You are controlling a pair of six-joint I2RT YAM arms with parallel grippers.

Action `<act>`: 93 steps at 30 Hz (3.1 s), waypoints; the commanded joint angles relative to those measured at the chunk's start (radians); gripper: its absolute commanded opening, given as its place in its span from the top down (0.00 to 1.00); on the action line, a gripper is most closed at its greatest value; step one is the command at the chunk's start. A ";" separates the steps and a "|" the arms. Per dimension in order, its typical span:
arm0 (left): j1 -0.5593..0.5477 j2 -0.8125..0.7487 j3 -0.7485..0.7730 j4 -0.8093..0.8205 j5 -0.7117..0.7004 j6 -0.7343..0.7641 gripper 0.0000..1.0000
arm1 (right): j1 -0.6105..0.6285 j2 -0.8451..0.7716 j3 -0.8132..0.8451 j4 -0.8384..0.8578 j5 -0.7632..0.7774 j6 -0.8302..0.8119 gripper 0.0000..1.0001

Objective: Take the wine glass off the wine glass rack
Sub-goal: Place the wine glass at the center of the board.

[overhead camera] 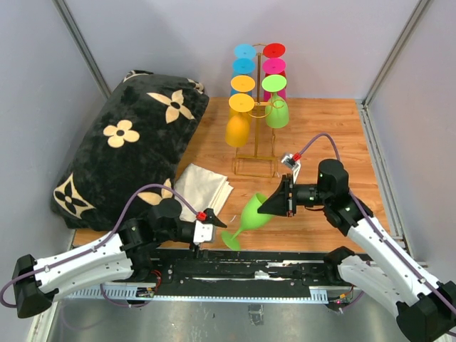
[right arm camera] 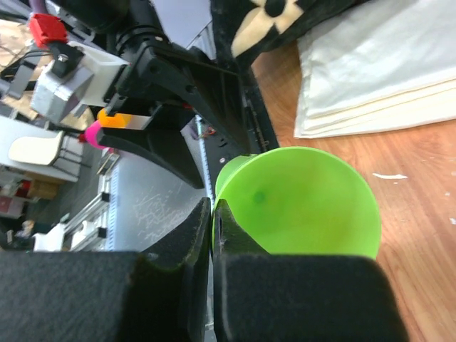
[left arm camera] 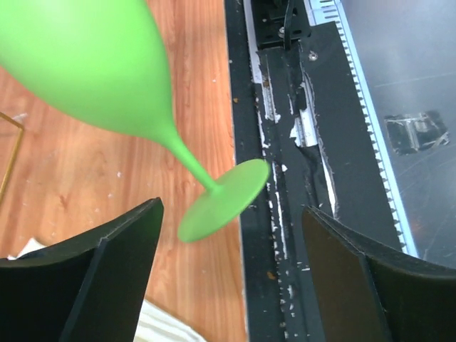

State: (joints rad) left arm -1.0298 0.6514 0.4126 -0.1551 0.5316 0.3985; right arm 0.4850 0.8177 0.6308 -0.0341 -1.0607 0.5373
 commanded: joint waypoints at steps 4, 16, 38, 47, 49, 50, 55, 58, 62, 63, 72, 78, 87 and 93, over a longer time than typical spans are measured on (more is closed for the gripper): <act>0.001 -0.087 -0.013 0.126 -0.131 -0.057 0.00 | 0.020 -0.124 0.030 -0.146 0.335 -0.123 0.99; 0.001 -0.390 -0.127 0.262 -0.824 -0.497 0.00 | 0.020 -0.221 0.150 -0.471 1.121 -0.278 0.99; 0.002 -0.170 0.105 -0.021 -0.828 -0.967 0.00 | -0.300 0.212 0.469 -0.436 1.185 -0.350 0.99; 0.002 -0.181 0.166 -0.101 -0.853 -1.102 0.00 | -0.340 0.460 0.652 -0.439 1.212 -0.400 0.99; 0.001 -0.176 0.182 -0.108 -0.915 -1.115 0.00 | -0.341 0.493 0.683 -0.433 1.201 -0.398 0.99; 0.001 -0.171 0.187 -0.105 -0.949 -1.123 0.00 | -0.342 0.505 0.694 -0.433 1.206 -0.399 0.99; 0.001 -0.124 0.239 -0.087 -1.057 -1.161 0.00 | -0.347 0.527 0.723 -0.452 1.258 -0.360 0.99; 0.002 -0.089 0.307 -0.126 -1.079 -1.177 0.00 | -0.350 0.560 0.761 -0.434 1.244 -0.341 0.99; 0.000 -0.054 0.367 -0.214 -1.068 -1.164 0.00 | -0.354 0.663 0.885 -0.520 1.238 -0.316 0.99; 0.001 -0.051 0.366 -0.234 -1.054 -1.164 0.00 | -0.355 0.679 0.909 -0.555 1.239 -0.299 0.99; 0.001 -0.089 0.289 -0.224 -0.887 -1.257 0.00 | -0.393 0.747 0.838 -0.472 1.126 -0.366 0.99; 0.002 -0.027 0.363 -0.330 -0.929 -1.210 0.00 | -0.399 0.852 0.867 -0.458 1.026 -0.465 0.99; 0.001 0.017 0.388 -0.332 -0.982 -1.186 0.00 | -0.400 0.943 0.914 -0.518 0.858 -0.478 0.99; 0.001 0.015 0.397 -0.340 -0.994 -1.194 0.00 | -0.400 0.923 0.875 -0.500 0.806 -0.446 0.95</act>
State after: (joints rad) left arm -1.0298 0.6720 0.7731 -0.4946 -0.4282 -0.8013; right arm 0.0956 1.7447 1.5265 -0.5072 -0.1814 0.0761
